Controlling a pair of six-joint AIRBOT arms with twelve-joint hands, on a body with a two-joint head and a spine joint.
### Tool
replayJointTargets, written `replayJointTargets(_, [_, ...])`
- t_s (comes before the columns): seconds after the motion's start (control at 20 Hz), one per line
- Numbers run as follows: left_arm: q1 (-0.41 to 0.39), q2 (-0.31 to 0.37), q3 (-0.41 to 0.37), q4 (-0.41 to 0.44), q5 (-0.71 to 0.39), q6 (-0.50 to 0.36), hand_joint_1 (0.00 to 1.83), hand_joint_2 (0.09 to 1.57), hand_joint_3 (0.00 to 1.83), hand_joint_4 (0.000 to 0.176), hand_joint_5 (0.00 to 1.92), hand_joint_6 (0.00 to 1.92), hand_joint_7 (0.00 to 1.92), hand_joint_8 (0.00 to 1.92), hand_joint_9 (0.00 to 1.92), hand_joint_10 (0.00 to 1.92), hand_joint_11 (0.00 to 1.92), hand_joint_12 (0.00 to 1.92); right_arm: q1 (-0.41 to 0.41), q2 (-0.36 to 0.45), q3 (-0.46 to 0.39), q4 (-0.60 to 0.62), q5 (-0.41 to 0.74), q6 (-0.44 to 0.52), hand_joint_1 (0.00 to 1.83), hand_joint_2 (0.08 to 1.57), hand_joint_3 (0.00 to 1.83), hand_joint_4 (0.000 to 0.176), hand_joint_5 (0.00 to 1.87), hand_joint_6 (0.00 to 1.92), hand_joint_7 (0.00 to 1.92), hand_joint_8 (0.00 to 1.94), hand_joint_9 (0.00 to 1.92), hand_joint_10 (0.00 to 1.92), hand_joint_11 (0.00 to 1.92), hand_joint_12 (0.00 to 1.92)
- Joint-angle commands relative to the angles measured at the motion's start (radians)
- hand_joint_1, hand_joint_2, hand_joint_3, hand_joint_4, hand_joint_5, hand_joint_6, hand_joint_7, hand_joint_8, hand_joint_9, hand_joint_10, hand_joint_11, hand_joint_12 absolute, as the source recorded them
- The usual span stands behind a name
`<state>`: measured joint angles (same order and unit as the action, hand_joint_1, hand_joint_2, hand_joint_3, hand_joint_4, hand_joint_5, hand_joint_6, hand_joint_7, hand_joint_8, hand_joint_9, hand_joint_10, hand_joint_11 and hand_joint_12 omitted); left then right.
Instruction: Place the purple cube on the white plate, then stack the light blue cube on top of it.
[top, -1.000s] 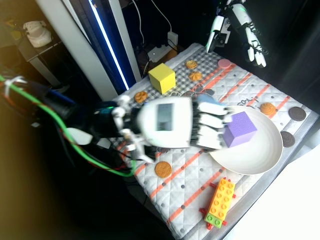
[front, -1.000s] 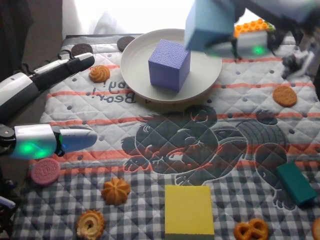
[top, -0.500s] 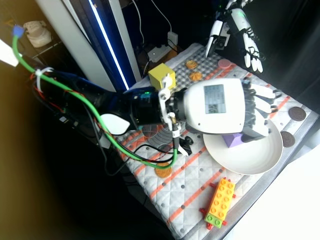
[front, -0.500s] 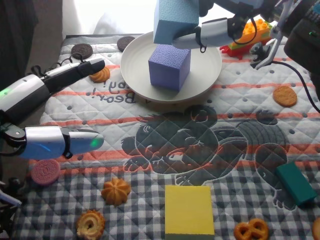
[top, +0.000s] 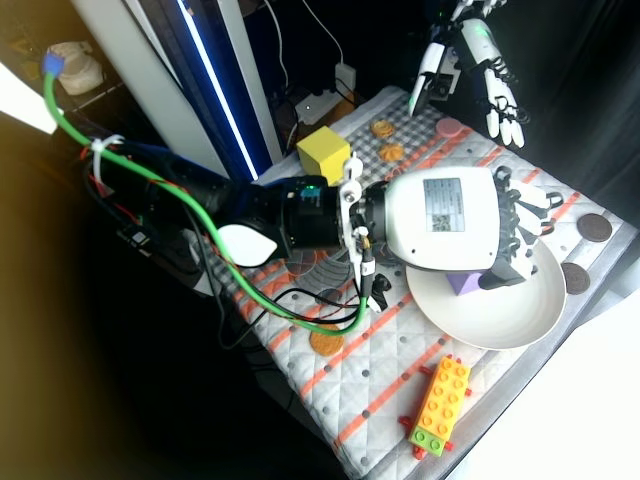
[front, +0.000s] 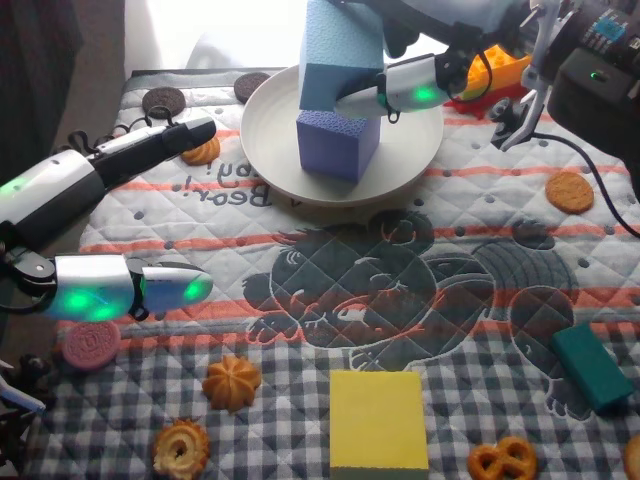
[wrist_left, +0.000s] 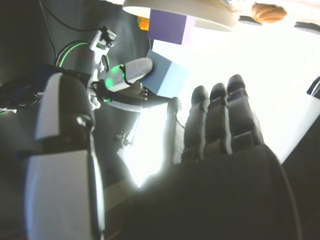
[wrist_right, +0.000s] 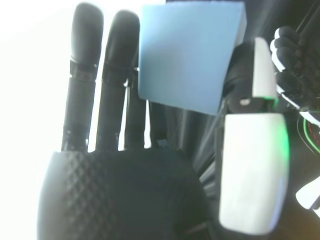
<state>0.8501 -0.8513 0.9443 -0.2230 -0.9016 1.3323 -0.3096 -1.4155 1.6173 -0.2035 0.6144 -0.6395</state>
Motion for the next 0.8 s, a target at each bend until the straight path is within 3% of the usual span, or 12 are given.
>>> replayJointTargets(0.0, [-0.013, 0.003, 0.003, 0.004, -0.115, -0.008, 0.96, 0.96, 0.0, 0.134, 0.15, 0.01, 0.1, 0.0, 0.01, 0.0, 0.0, 0.0, 0.011, 0.003, 0.005, 0.023, 0.106, 0.004, 1.38, 1.08, 0.0, 0.0, 0.9, 1.08, 1.12, 0.68, 1.06, 1.02, 0.84, 1.17])
replayJointTargets(0.05, [-0.014, 0.003, 0.003, 0.005, -0.115, -0.008, 0.96, 0.96, 0.0, 0.126, 0.15, 0.01, 0.09, 0.0, 0.0, 0.0, 0.0, 0.0, 0.01, 0.003, 0.005, 0.023, 0.101, 0.004, 1.38, 1.08, 0.0, 0.0, 0.9, 1.1, 1.11, 0.69, 1.05, 1.02, 0.83, 1.17])
replayJointTargets(0.1, [-0.014, 0.003, 0.003, 0.005, -0.115, -0.008, 0.94, 0.96, 0.0, 0.14, 0.13, 0.0, 0.08, 0.0, 0.0, 0.0, 0.0, 0.0, 0.006, 0.002, 0.007, 0.023, 0.095, 0.004, 1.38, 1.09, 0.0, 0.0, 0.91, 1.11, 1.09, 0.74, 1.01, 1.05, 0.78, 1.16])
replayJointTargets(0.25, [-0.015, 0.003, 0.003, 0.005, -0.115, -0.008, 0.88, 0.97, 0.0, 0.13, 0.12, 0.0, 0.08, 0.0, 0.0, 0.0, 0.0, 0.0, -0.003, -0.005, 0.011, 0.021, 0.084, 0.004, 1.37, 1.09, 0.0, 0.0, 0.92, 1.11, 1.07, 0.78, 1.0, 1.06, 0.78, 1.16])
replayJointTargets(0.35, [-0.016, 0.003, 0.003, 0.006, -0.114, -0.011, 0.93, 0.96, 0.0, 0.151, 0.15, 0.01, 0.1, 0.01, 0.0, 0.0, 0.0, 0.0, -0.007, -0.009, 0.013, 0.018, 0.079, 0.004, 1.37, 1.09, 0.0, 0.0, 0.93, 1.09, 1.06, 0.79, 0.99, 1.05, 0.76, 1.15])
replayJointTargets(0.5, [-0.016, 0.003, 0.004, 0.007, -0.114, -0.016, 0.93, 0.96, 0.0, 0.157, 0.15, 0.01, 0.1, 0.01, 0.0, 0.0, 0.0, 0.0, -0.013, -0.01, 0.014, 0.012, 0.072, 0.004, 1.36, 1.13, 0.0, 0.0, 0.83, 1.12, 1.0, 0.99, 0.89, 1.2, 0.47, 1.19])
replayJointTargets(0.55, [-0.016, 0.002, 0.006, 0.007, -0.113, -0.024, 0.94, 0.97, 0.0, 0.151, 0.15, 0.01, 0.1, 0.0, 0.0, 0.0, 0.0, 0.0, -0.017, -0.01, 0.014, 0.012, 0.07, 0.004, 1.35, 1.14, 0.0, 0.0, 0.8, 1.16, 0.95, 1.03, 0.89, 1.24, 0.5, 1.18])
replayJointTargets(0.6, [-0.016, 0.002, 0.007, 0.007, -0.112, -0.027, 0.93, 0.97, 0.0, 0.151, 0.15, 0.0, 0.1, 0.0, 0.0, 0.0, 0.0, 0.0, -0.019, -0.01, 0.014, 0.012, 0.068, 0.004, 1.34, 1.14, 0.01, 0.0, 0.73, 0.54, 0.9, 1.13, 0.8, 0.73, 0.52, 1.15])
replayJointTargets(0.65, [-0.016, 0.002, 0.008, 0.007, -0.112, -0.028, 0.9, 0.97, 0.0, 0.141, 0.15, 0.0, 0.1, 0.0, 0.0, 0.0, 0.0, 0.0, -0.022, -0.01, 0.014, 0.01, 0.066, 0.004, 1.25, 1.08, 0.0, 0.0, 0.7, 0.18, 0.73, 0.48, 0.76, 0.38, 0.46, 1.1])
replayJointTargets(0.7, [-0.016, 0.002, 0.008, 0.007, -0.112, -0.028, 0.9, 0.98, 0.01, 0.134, 0.15, 0.01, 0.1, 0.0, 0.0, 0.0, 0.0, 0.0, -0.024, -0.011, 0.014, 0.007, 0.065, 0.004, 1.22, 1.06, 0.0, 0.0, 0.67, 0.05, 0.69, 0.16, 0.73, 0.22, 0.43, 1.08])
replayJointTargets(0.75, [-0.016, 0.002, 0.008, 0.007, -0.112, -0.028, 0.9, 0.98, 0.01, 0.139, 0.15, 0.01, 0.1, 0.0, 0.0, 0.0, 0.0, 0.0, -0.026, -0.012, 0.014, 0.006, 0.065, 0.004, 1.17, 1.03, 0.0, 0.011, 0.55, 0.01, 0.58, 0.04, 0.63, 0.09, 0.34, 1.04])
